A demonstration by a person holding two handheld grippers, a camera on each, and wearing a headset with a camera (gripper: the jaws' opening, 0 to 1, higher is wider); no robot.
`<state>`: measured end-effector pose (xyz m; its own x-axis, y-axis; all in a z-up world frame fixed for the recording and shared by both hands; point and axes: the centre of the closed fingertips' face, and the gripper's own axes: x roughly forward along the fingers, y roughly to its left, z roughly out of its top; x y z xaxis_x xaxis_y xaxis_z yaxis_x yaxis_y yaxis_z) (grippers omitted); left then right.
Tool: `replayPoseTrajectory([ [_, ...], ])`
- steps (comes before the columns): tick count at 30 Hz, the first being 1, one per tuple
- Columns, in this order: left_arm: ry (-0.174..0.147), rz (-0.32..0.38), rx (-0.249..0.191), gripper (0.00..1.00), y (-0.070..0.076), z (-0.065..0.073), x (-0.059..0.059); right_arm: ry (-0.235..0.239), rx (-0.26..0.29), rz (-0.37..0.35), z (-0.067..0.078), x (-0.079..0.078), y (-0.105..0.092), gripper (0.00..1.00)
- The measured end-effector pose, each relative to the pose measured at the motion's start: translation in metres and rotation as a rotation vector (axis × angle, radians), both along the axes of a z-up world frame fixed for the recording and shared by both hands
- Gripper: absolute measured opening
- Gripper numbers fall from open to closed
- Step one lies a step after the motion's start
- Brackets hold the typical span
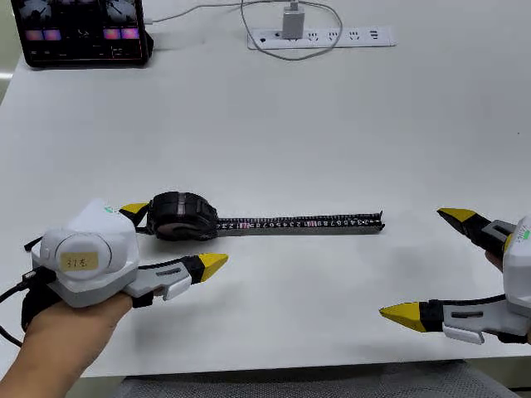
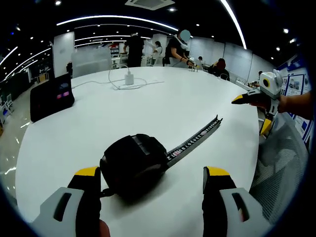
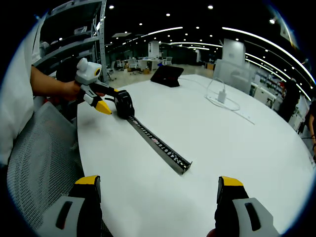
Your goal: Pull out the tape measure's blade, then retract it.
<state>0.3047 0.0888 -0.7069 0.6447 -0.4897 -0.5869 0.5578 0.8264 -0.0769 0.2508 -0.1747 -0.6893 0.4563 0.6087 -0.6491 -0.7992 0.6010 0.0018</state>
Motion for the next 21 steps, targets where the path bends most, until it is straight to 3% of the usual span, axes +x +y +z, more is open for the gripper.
replayPoseTrajectory([
  [11,-0.008,0.089,-0.061,0.86,-0.003,0.002,0.005,-0.006,-0.012,0.028,-0.001,0.009,-0.001,0.92],
  [16,-0.004,0.134,-0.051,0.83,-0.001,-0.001,0.009,-0.009,-0.026,0.040,-0.003,0.014,-0.004,0.91],
  [19,-0.007,0.173,-0.080,0.85,-0.003,-0.001,0.012,-0.012,-0.041,0.051,-0.004,0.019,-0.006,0.88],
  [21,-0.014,0.183,-0.059,0.85,-0.003,-0.003,0.013,-0.016,-0.048,0.063,-0.004,0.022,-0.007,0.84],
])
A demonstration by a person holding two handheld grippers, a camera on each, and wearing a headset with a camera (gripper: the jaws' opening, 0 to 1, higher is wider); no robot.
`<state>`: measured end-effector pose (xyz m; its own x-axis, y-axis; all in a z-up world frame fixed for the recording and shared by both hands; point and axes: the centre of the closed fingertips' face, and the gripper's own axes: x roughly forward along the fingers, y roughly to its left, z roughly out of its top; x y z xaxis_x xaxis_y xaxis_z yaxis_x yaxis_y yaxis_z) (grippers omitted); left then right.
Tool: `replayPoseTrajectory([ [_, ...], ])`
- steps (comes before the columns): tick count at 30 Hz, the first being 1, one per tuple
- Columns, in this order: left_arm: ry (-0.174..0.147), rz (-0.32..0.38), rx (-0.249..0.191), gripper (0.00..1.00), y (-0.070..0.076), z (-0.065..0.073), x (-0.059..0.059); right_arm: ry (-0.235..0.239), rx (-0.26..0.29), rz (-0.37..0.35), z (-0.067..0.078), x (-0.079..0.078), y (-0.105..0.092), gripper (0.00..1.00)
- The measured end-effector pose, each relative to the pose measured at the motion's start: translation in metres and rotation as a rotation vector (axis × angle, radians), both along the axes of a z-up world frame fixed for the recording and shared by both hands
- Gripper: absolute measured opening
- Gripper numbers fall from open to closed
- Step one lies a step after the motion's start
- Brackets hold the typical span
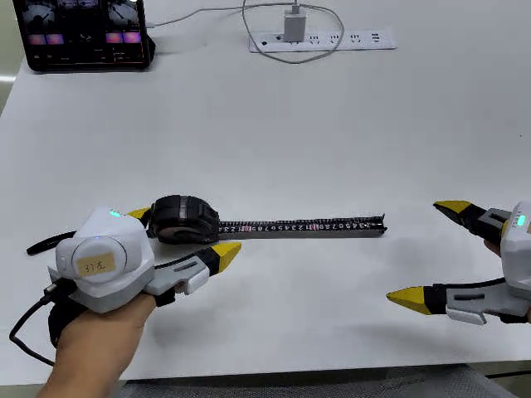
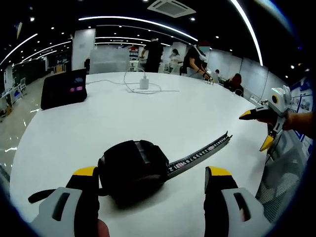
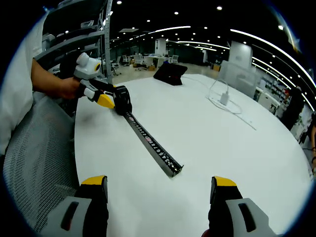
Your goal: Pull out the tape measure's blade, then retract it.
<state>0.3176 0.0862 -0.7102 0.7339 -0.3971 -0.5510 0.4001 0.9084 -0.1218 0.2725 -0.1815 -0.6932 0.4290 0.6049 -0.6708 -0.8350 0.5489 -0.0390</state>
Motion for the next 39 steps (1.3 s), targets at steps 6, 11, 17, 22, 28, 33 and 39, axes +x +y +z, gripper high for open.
replayPoseTrajectory([
  [6,0.004,0.055,-0.016,0.85,-0.002,0.000,0.005,-0.010,-0.019,0.035,-0.001,0.009,-0.001,0.79],
  [11,-0.001,0.091,-0.026,0.83,0.001,0.001,0.006,-0.015,-0.038,0.061,-0.003,0.017,0.000,0.79],
  [17,-0.002,0.114,-0.022,0.82,0.002,0.000,0.008,-0.012,-0.060,0.091,-0.007,0.023,-0.001,0.79],
  [22,-0.004,0.132,-0.013,0.81,0.003,-0.002,0.010,-0.018,-0.075,0.118,-0.007,0.029,0.001,0.77],
  [28,-0.010,0.176,-0.006,0.80,0.005,-0.002,0.012,-0.015,-0.096,0.157,-0.010,0.035,0.005,0.73],
  [33,-0.004,0.212,0.001,0.76,0.008,-0.003,0.014,-0.005,-0.104,0.180,-0.014,0.039,0.008,0.71],
  [39,0.003,0.241,0.001,0.75,0.010,-0.003,0.016,0.008,-0.119,0.208,-0.019,0.042,0.009,0.69],
])
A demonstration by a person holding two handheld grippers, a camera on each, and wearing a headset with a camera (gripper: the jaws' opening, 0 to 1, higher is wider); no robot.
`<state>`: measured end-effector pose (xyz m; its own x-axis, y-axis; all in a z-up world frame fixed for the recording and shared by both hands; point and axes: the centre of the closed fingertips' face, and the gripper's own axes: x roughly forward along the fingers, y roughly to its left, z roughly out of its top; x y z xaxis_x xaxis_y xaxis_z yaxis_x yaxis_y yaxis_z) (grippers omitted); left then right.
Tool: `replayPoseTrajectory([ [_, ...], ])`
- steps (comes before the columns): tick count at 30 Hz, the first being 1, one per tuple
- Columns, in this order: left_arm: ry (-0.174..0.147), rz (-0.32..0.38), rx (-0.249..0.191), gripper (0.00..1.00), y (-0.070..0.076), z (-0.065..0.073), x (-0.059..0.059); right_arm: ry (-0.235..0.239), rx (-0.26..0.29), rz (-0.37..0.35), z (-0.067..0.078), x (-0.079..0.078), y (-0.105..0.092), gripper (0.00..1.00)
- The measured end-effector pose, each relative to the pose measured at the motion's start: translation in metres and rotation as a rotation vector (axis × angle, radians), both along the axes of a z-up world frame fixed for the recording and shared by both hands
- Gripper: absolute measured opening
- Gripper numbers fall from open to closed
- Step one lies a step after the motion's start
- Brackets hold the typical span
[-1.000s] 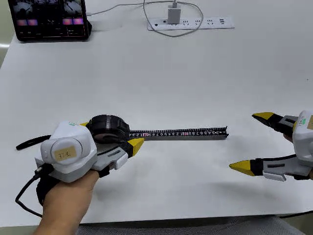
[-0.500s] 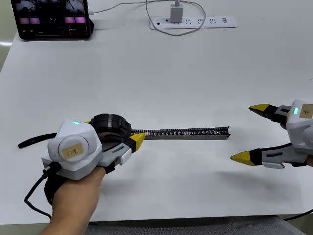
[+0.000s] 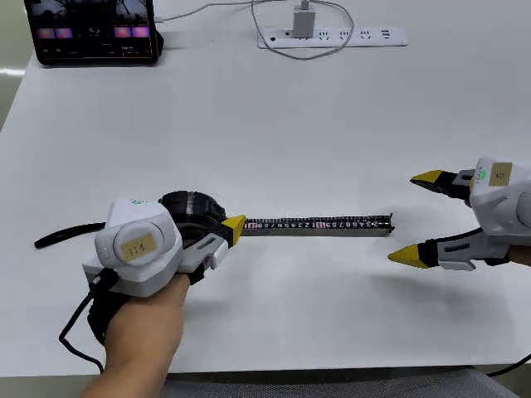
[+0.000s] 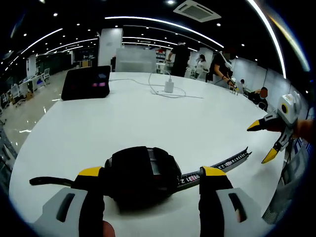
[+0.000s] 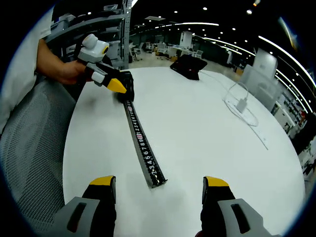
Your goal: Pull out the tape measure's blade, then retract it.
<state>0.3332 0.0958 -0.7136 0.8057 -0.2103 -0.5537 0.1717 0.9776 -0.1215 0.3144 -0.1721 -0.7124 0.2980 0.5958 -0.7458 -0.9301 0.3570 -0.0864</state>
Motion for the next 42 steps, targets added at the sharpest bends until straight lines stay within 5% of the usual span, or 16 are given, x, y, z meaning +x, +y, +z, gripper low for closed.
replayPoseTrajectory([
  [7,0.010,0.018,0.028,0.70,0.004,-0.002,0.001,0.007,-0.009,0.017,-0.003,0.005,0.002,0.68],
  [20,0.021,0.065,-0.008,0.63,0.010,-0.002,0.004,0.018,-0.024,0.040,-0.010,0.009,0.009,0.66],
  [25,0.027,0.057,0.014,0.60,0.011,-0.004,0.003,0.033,-0.030,0.055,-0.013,0.008,0.011,0.64],
  [37,0.050,0.052,0.026,0.60,0.010,-0.005,0.003,0.090,-0.087,0.130,-0.023,0.004,0.011,0.50],
  [42,0.035,0.048,0.030,0.60,0.010,-0.004,0.002,0.105,-0.110,0.165,-0.025,0.004,0.010,0.42],
])
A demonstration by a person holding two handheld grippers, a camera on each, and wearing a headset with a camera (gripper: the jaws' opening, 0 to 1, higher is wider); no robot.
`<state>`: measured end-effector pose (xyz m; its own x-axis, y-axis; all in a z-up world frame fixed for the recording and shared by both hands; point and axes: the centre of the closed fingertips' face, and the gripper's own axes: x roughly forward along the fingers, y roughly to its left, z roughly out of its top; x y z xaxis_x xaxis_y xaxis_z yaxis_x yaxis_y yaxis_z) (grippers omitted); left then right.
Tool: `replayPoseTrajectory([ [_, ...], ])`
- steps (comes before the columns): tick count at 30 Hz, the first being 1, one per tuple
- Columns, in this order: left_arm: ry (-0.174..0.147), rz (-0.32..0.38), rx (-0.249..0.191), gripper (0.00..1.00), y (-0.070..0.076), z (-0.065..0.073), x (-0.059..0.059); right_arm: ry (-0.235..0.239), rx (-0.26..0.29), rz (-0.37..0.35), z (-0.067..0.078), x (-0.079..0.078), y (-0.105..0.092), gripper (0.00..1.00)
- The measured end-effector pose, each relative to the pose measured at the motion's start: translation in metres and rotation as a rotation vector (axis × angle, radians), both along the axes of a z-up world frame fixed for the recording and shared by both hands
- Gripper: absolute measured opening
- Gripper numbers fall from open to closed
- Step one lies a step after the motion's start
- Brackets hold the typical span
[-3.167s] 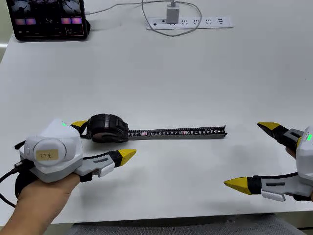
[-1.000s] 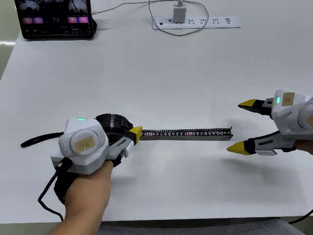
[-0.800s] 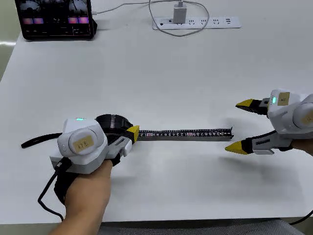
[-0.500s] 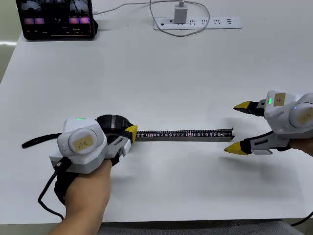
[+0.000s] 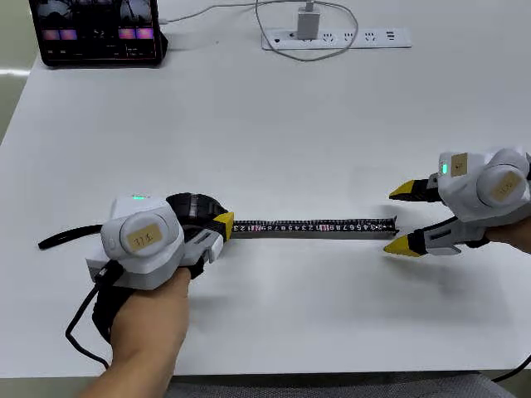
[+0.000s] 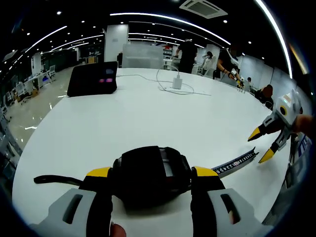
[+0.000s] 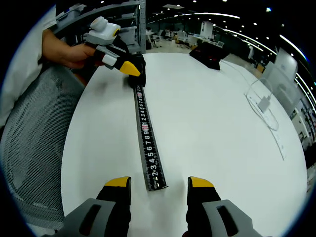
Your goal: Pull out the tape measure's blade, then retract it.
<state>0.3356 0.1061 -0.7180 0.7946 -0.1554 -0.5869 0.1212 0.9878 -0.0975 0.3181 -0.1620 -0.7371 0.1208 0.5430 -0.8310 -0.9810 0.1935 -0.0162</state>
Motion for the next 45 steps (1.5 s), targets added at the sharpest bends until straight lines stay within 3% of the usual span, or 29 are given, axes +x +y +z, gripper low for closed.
replayPoseTrajectory([
  [15,0.005,-0.012,0.002,0.59,0.000,0.000,0.000,0.046,-0.056,0.079,-0.009,-0.004,-0.002,0.26],
  [31,0.020,-0.013,0.000,0.60,0.001,-0.001,0.000,0.053,-0.083,0.128,-0.014,-0.006,-0.003,0.13],
  [45,0.039,-0.008,-0.025,0.60,0.000,-0.003,0.000,0.055,-0.083,0.114,-0.015,-0.006,-0.003,0.12],
])
